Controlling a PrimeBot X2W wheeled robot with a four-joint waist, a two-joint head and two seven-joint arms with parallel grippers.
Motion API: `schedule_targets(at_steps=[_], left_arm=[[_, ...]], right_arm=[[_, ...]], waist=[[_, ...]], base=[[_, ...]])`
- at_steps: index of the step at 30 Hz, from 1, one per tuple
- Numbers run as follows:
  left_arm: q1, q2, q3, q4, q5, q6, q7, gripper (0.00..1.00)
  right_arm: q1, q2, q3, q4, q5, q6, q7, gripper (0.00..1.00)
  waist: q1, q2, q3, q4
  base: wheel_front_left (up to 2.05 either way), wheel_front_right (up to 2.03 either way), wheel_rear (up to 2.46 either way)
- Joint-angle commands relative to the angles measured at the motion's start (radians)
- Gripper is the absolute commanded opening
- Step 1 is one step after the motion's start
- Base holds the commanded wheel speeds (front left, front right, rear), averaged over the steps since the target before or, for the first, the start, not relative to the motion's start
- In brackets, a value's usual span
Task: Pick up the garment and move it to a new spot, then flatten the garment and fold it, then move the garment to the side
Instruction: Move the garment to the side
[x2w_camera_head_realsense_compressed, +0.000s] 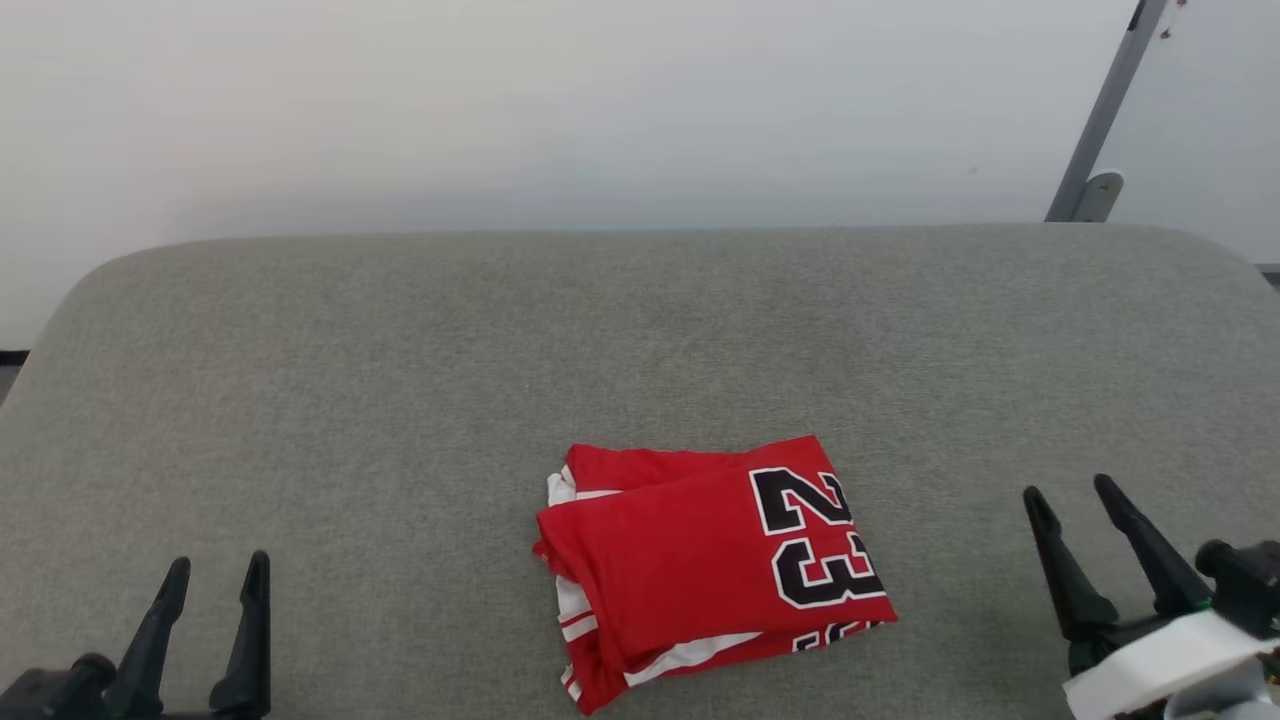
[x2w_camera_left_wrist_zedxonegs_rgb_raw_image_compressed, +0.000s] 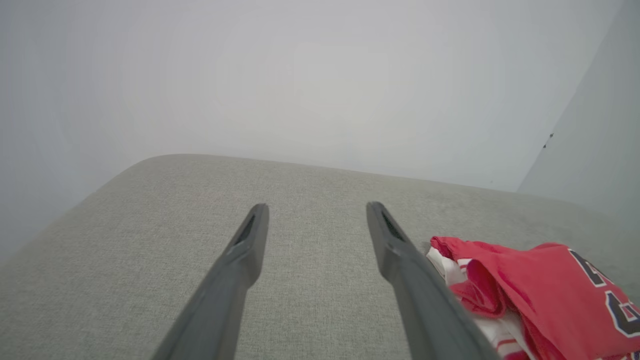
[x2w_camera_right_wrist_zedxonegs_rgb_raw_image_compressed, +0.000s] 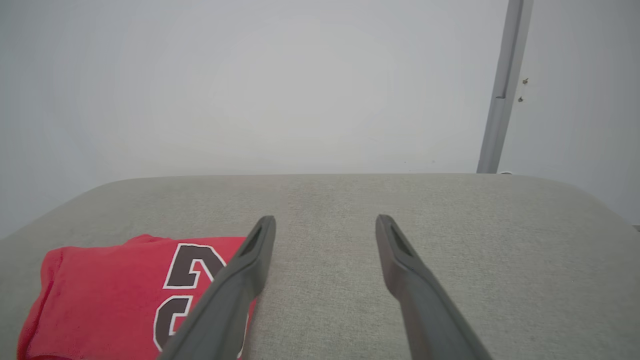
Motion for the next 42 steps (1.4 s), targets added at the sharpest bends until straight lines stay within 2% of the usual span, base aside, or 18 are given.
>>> schedule_targets(at_steps=[1, 7, 13, 25, 32, 38, 39, 40, 42], left_arm=[[-0.018, 0.003, -0.002, 0.002, 0.002, -0.003, -0.006, 1.0], [-0.037, 0.02, -0.008, -0.009, -0.006, -0.003, -0.006, 1.0], [-0.057, 0.019, -0.014, -0.022, -0.012, -0.003, -0.006, 1.0], [-0.09, -0.003, -0.048, -0.005, -0.023, -0.003, -0.006, 1.0], [-0.121, -0.007, -0.076, 0.008, -0.03, -0.003, -0.006, 1.0], [-0.147, -0.002, -0.094, 0.02, -0.033, -0.003, -0.006, 1.0], [-0.15, 0.0, -0.096, 0.021, -0.036, -0.003, -0.006, 1.0], [-0.152, 0.002, -0.098, 0.022, -0.038, -0.003, -0.006, 1.0], [-0.16, 0.003, -0.101, 0.025, -0.044, -0.003, -0.006, 1.0]], right_arm=[[-0.017, -0.005, 0.011, -0.003, 0.008, 0.0, 0.0, 1.0], [-0.103, -0.031, 0.098, -0.002, 0.055, 0.0, 0.096, 1.0], [-0.243, -0.093, 0.224, 0.02, 0.161, 0.0, 0.362, 1.0], [-0.365, -0.18, 0.33, 0.047, 0.257, 0.0, 0.794, 1.0], [-0.411, -0.147, 0.379, 0.115, 0.244, 0.0, 1.003, 1.0], [-0.429, -0.067, 0.425, 0.216, 0.239, 0.0, 1.06, 1.0], [-0.431, -0.061, 0.439, 0.22, 0.24, 0.0, 1.066, 0.69], [-0.433, -0.058, 0.444, 0.225, 0.242, 0.0, 1.066, 0.0], [-0.437, -0.06, 0.451, 0.23, 0.252, 0.0, 1.078, 0.0]], waist=[[0.0, 0.0, 0.004, 0.006], [0.0, 0.0, 0.036, 0.034], [0.0, 0.0, 0.094, 0.089], [0.0, 0.0, 0.154, 0.171], [0.0, 0.0, 0.185, 0.209], [0.0, 0.0, 0.199, 0.229], [0.0, 0.0, 0.2, 0.231], [0.0, 0.0, 0.201, 0.232], [0.0, 0.0, 0.2, 0.231]], base=[[0.0, 0.0, 0.0], [0.0, 0.0, 0.0], [0.0, 0.0, 0.0], [0.0, 0.0, 0.0], [0.0, 0.0, 0.0], [0.0, 0.0, 0.0], [0.0, 0.0, 0.0], [0.0, 0.0, 0.0], [0.0, 0.0, 0.0]])
